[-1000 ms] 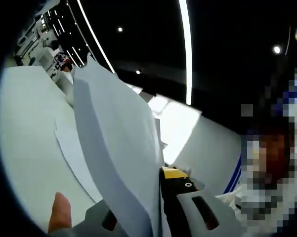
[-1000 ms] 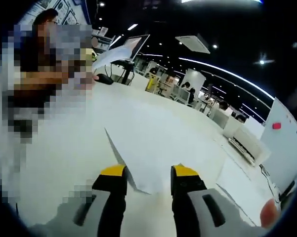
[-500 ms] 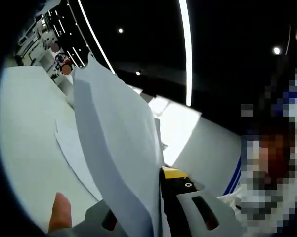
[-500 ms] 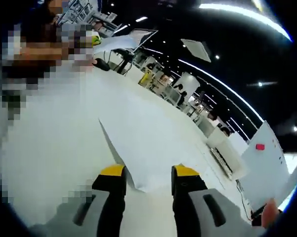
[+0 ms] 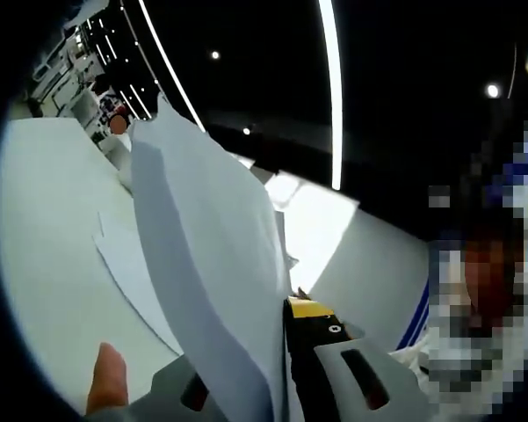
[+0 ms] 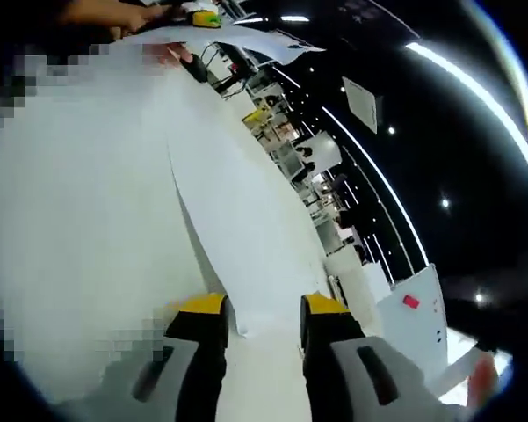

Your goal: Organize the stack of printing papers by aligning and flattening the scattered papers on the table

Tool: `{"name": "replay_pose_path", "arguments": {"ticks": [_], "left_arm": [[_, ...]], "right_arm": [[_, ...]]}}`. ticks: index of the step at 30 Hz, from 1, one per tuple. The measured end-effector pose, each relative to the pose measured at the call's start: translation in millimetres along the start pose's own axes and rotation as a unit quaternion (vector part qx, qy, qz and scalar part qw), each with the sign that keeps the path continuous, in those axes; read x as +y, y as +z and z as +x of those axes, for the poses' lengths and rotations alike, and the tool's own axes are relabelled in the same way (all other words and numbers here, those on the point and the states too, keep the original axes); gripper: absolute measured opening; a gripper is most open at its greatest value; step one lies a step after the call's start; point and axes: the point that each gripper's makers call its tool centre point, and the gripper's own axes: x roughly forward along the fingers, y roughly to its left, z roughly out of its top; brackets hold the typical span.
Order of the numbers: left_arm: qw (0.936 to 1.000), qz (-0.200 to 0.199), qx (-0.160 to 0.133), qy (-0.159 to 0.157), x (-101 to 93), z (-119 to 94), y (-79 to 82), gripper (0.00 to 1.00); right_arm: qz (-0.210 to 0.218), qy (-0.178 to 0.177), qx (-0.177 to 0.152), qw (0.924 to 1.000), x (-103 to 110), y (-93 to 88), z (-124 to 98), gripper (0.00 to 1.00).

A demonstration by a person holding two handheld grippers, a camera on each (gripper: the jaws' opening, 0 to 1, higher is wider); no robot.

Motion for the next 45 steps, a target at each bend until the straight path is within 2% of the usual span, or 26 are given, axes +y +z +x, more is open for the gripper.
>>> {"name": "replay_pose_path", "arguments": {"ticks": [5,7,10,16,20,24,34,42,45], "left_arm": [[1.0000,0.000,0.000,-0.001,0.3,-0.2,0.5,0.06],[1.0000,0.001,0.000,-0.002,0.3,-0.4,0.8,0.06],[1.0000,0.001,-0.001,-0.002,0.2,-0.5,0.8,0.06],[1.0000,0.001,-0.002,-0.003,-0.1,-0.4,1.1,0.06],[1.0000,0.000,-0.002,-0.003,0.7,-0.6,2.0,0.06],[1.0000,0.001,-0.002,-0.002,0.4,-0.2,1.3,0.06],[1.0000,0.000,-0.001,-0.001,0.5,0.0,1.2,0.06],[1.0000,-0.001,-0.001,-0.001,1.0,0.2,1.3,0.06],[1.0000,-0.001,-0.001,0.000,1.5,0.7,1.2,0.06]], "right_arm": [[-0.042,-0.006,0.007,0.9991,0.6,5.2,8.4,0.23],[-0.055,0.002,0.005,0.9985,4.7,7.6,12.9,0.16],[-0.062,0.004,0.008,0.9980,7.6,6.2,17.3,0.09],[-0.063,0.004,0.008,0.9980,6.1,5.2,20.4,0.06],[-0.075,0.010,0.009,0.9971,10.6,5.2,23.1,0.00],[-0.083,0.013,0.009,0.9964,12.1,9.8,21.5,0.00],[-0.084,0.019,0.014,0.9962,14.0,7.2,18.5,0.00],[-0.062,0.018,0.019,0.9977,12.6,-3.5,-6.0,0.00],[-0.065,0.025,0.012,0.9975,20.1,0.2,-12.4,0.00]]}}
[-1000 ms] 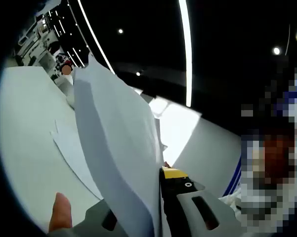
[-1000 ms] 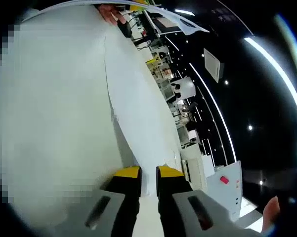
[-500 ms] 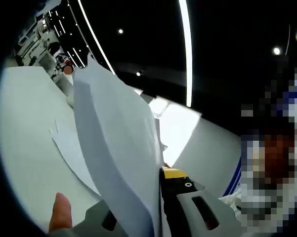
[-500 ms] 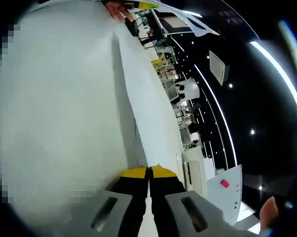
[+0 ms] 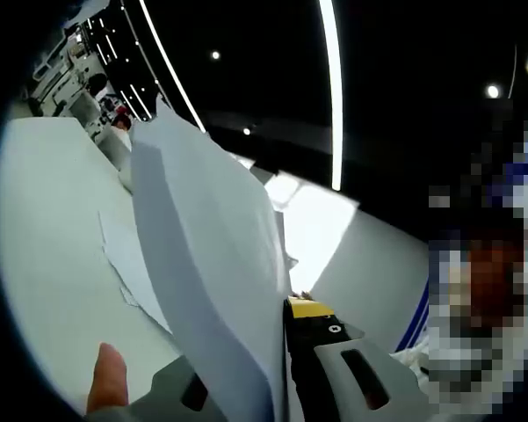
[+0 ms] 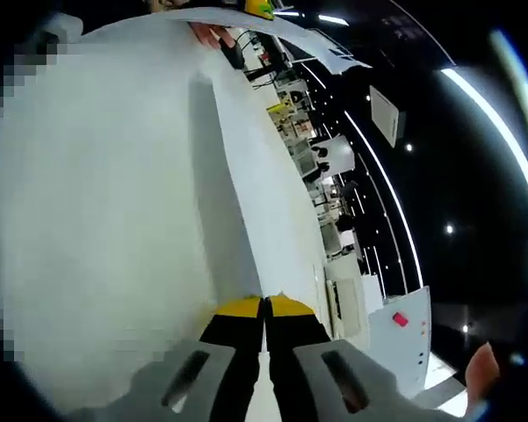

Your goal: Organize the stack of printing papers by aligning and flattening the scattered papers on the table

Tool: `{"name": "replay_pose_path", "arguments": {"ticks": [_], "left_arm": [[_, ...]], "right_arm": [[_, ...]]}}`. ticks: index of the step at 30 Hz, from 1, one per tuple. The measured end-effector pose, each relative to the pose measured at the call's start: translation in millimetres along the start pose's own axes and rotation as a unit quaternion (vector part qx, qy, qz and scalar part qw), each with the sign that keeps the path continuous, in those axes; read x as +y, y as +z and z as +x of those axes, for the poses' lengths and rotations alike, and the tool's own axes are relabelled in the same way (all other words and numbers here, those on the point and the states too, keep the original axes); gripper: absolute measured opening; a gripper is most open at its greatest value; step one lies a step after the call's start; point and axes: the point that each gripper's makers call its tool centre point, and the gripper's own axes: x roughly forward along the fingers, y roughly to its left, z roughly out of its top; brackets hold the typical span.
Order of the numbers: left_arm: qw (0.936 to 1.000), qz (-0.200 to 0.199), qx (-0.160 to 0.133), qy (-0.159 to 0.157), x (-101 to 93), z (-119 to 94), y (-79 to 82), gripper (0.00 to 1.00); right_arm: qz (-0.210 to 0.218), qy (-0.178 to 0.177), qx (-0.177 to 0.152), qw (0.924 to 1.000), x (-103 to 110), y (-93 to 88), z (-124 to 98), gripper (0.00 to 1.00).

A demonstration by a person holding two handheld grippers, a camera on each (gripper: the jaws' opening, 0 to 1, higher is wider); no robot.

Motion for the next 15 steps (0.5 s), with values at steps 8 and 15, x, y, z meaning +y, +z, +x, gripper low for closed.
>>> {"name": "replay_pose_path", "arguments": {"ticks": [8,15], "left_arm": [[1.0000,0.000,0.004,0.003,-1.1,2.4,-3.9,0.06],[1.0000,0.000,0.002,0.001,-1.9,2.2,-3.4,0.06]], "right_arm": [[-0.001,0.003,-0.008,1.0000,3.9,7.8,3.0,0.00],[0.000,-0.005,-0.015,0.9999,2.7,10.5,11.4,0.02]]}}
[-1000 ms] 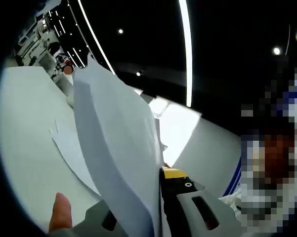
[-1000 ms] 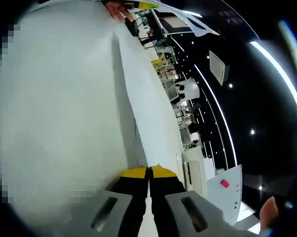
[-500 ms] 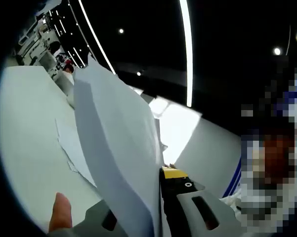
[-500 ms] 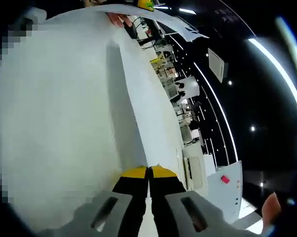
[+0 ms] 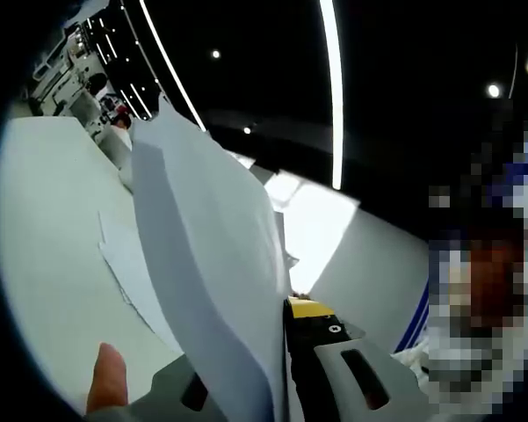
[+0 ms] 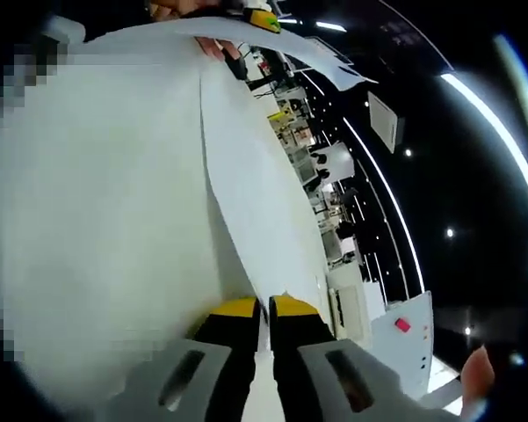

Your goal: Organize the stack of printing papers by aligning and flattening the scattered papers on the table

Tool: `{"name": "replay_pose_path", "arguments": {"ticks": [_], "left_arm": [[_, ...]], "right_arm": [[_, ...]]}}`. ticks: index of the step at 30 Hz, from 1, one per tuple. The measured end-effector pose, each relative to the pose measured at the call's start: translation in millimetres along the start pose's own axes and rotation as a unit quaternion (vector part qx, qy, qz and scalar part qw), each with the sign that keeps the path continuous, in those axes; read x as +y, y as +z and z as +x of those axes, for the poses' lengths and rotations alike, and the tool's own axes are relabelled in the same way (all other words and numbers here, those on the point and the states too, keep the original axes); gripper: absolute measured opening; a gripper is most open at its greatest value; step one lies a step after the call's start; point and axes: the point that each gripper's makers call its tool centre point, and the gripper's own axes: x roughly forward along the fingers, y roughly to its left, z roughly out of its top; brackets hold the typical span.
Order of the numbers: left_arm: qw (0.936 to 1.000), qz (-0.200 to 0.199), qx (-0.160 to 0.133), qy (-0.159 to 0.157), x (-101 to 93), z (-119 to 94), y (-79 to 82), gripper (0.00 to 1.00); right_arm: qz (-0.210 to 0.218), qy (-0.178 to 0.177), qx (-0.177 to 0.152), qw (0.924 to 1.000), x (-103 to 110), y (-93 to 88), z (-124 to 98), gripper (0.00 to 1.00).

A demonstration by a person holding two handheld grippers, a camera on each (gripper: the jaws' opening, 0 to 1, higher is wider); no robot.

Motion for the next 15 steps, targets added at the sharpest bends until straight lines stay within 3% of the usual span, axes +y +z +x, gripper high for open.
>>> {"name": "replay_pose_path", "arguments": {"ticks": [9,15], "left_arm": [[1.0000,0.000,-0.001,-0.001,0.9,-1.2,1.6,0.06],[1.0000,0.001,-0.002,-0.001,0.5,-1.2,1.6,0.06]], "right_arm": [[-0.053,-0.008,-0.002,0.9985,-4.9,14.0,14.0,0.03],[-0.050,0.001,-0.003,0.9987,-1.9,14.4,15.3,0.00]]}}
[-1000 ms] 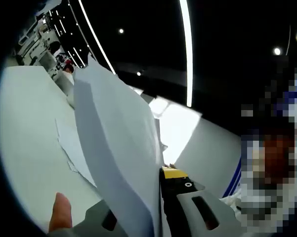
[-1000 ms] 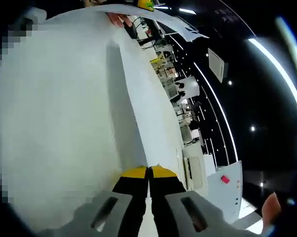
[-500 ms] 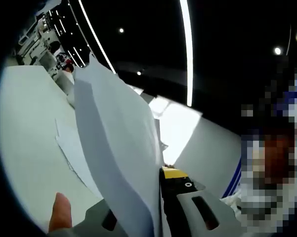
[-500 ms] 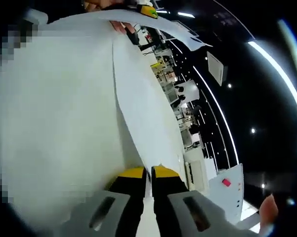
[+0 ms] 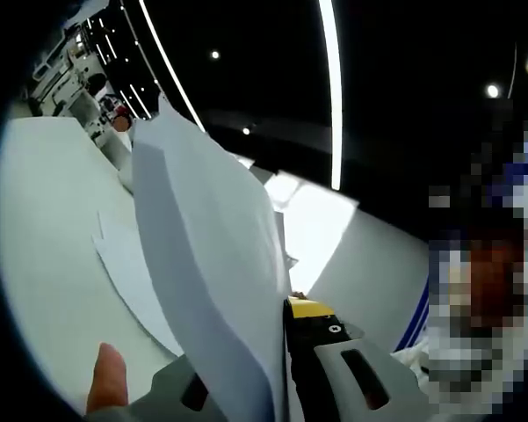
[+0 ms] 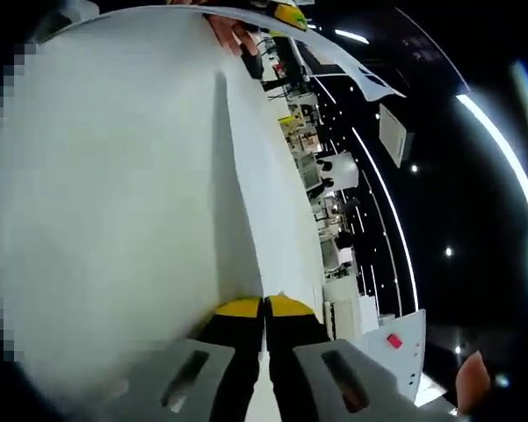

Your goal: Organize the stack of printing papers by aligning and flattening the scattered papers on the table

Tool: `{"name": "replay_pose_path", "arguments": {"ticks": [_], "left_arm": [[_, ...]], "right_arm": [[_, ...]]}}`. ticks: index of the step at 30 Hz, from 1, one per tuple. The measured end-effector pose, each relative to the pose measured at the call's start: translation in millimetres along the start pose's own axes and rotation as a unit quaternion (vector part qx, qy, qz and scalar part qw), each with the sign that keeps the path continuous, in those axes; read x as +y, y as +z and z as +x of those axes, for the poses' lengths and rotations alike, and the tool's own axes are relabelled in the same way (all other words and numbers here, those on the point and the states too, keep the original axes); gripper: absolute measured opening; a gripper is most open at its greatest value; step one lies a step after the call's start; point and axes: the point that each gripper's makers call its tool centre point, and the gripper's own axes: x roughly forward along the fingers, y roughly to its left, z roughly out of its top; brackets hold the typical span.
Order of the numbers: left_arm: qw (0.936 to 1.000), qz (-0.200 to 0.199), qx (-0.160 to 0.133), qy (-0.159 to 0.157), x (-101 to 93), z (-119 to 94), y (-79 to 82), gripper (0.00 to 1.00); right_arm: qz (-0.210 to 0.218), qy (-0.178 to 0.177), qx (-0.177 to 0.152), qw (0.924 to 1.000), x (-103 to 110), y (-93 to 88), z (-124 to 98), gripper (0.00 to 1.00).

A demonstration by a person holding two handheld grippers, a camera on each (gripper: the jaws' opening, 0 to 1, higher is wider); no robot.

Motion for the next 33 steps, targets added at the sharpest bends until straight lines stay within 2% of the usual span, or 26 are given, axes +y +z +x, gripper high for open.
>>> {"name": "replay_pose_path", "arguments": {"ticks": [13,15,18,25,28,31,32,33], "left_arm": [[1.0000,-0.002,0.001,0.004,1.9,0.1,0.7,0.06],[1.0000,-0.002,0.001,0.005,2.6,0.0,1.1,0.06],[1.0000,-0.002,0.002,0.006,3.3,0.1,1.4,0.06],[1.0000,-0.003,0.002,0.007,2.3,0.9,-0.2,0.06],[1.0000,-0.004,0.003,0.008,1.4,1.8,-1.9,0.06],[1.0000,-0.005,0.003,0.008,0.6,2.5,-3.2,0.06],[0.9999,-0.005,0.003,0.008,0.6,2.6,-3.4,0.06],[0.9999,-0.005,0.003,0.009,0.6,2.8,-3.6,0.06]], "right_arm": [[0.095,0.004,-0.007,0.9954,-7.7,-8.4,-1.1,0.00],[0.138,0.001,-0.016,0.9904,-11.4,-8.1,-5.1,0.00],[0.167,-0.003,-0.016,0.9858,-18.8,-12.9,-9.4,0.00],[0.287,0.005,-0.025,0.9577,-34.8,-29.1,-22.1,0.00],[0.335,0.004,-0.027,0.9419,-43.6,-38.0,-27.4,0.00],[0.398,0.005,-0.035,0.9165,-56.7,-49.7,-33.6,0.00],[0.411,0.006,-0.034,0.9111,-59.1,-53.0,-35.3,0.00],[0.414,0.005,-0.035,0.9094,-62.3,-55.6,-36.9,0.00]]}}
